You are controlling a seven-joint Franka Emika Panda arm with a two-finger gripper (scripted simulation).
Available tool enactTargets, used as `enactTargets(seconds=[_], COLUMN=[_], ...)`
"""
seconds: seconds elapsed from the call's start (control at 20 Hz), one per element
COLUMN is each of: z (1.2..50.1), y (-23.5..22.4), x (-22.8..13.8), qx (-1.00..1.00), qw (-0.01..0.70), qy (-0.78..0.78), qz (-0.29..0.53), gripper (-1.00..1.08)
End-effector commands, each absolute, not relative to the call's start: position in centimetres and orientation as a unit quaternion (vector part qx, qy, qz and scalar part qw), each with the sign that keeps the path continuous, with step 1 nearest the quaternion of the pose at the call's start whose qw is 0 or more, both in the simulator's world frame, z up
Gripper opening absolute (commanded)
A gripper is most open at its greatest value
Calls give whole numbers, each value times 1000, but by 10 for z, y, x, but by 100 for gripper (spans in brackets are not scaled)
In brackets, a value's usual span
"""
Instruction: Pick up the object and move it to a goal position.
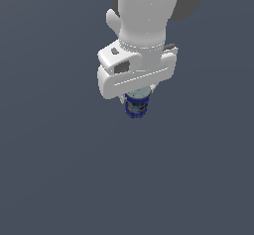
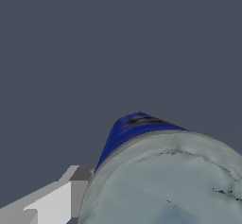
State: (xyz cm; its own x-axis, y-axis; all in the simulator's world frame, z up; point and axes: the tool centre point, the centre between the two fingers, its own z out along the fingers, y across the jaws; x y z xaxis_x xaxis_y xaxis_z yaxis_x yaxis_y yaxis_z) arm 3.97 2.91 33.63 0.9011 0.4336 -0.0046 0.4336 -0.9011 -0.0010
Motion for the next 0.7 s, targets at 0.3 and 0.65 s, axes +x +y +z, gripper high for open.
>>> enactTargets(seconds=[0.3,0.65], z=[431,486], y=[51,63], x=[29,24], qx=[975,975], qw=[0,0], qy=[222,222], qz=[0,0], gripper=[-100,-100])
